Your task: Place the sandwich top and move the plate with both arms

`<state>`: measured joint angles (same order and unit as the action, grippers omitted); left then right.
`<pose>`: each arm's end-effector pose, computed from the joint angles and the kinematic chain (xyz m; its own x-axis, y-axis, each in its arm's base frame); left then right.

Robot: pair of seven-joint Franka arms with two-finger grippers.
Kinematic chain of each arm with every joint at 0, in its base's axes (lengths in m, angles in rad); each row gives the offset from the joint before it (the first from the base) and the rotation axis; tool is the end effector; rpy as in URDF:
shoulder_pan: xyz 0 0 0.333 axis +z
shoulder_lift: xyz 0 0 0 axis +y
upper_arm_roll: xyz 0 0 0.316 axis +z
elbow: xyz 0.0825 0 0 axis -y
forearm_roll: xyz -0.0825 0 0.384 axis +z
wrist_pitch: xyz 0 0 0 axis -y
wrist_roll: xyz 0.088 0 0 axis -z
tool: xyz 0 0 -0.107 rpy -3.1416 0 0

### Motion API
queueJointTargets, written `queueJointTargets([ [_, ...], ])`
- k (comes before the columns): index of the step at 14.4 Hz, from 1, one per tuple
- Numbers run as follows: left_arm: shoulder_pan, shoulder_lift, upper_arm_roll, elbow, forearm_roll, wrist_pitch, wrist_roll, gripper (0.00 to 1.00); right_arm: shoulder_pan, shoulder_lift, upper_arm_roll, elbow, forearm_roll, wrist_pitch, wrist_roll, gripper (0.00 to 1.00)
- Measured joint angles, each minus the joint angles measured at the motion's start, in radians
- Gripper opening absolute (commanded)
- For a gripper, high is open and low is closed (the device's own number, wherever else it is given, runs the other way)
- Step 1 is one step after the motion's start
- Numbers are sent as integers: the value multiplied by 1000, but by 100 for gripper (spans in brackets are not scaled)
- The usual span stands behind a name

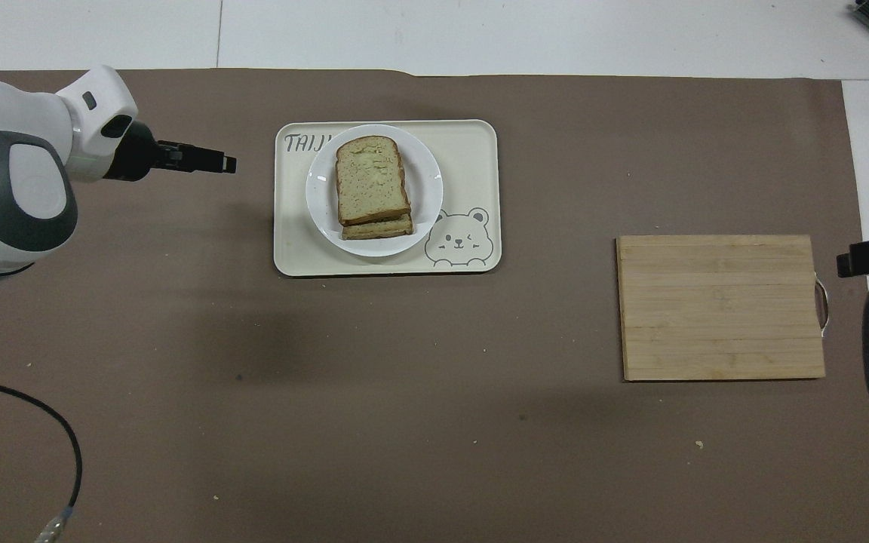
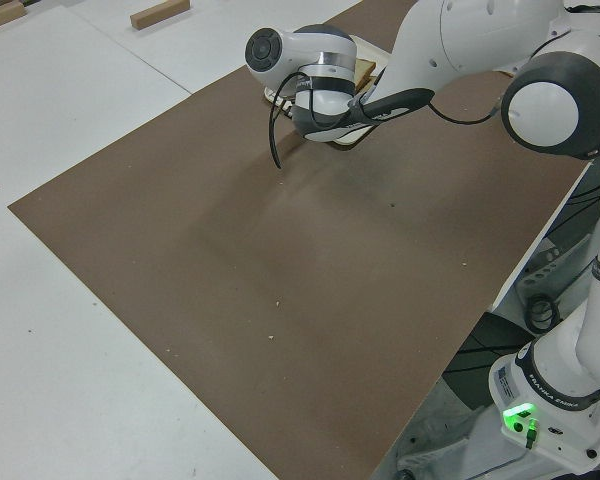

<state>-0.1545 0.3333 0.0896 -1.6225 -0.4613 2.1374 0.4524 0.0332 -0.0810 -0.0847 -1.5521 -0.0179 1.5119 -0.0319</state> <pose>0.6724 -0.0697 0.4519 0.9232 -0.2502 0.2919 -0.3342 -0.8975 0.2877 0.5220 -0.0311 0.6715 0.9990 -0.0206 0.0401 -0.0211 -0.9997 0.0123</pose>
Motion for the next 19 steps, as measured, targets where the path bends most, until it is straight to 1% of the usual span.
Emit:
queueJointTargets([
  [2,3,-80,6,3,159,-54,-1,100,0,0,0,0,0,0,0,100],
  [3,3,-121,15,9,214,-92,-2,100,0,0,0,0,0,0,0,100],
  [5,3,-190,45,44,267,-201,-2,100,0,0,0,0,0,0,0,100],
  [8,4,-270,84,121,360,-409,0,100,0,0,0,0,0,0,0,100],
  [10,4,-338,86,139,418,-505,-1,100,0,0,0,0,0,0,0,100],
  [12,4,-385,87,140,437,-599,-3,100,0,0,0,-1,0,0,0,100],
  [13,4,-395,87,145,438,-632,-16,100,0,0,0,-2,0,0,0,100],
  [15,4,-387,87,210,439,-722,-56,100,0,0,0,-2,0,0,0,100],
  [17,4,-346,87,305,439,-822,-81,100,0,0,0,-3,0,0,0,100],
  [19,4,-306,83,360,439,-870,-118,100,0,0,0,-4,0,0,1,100],
])
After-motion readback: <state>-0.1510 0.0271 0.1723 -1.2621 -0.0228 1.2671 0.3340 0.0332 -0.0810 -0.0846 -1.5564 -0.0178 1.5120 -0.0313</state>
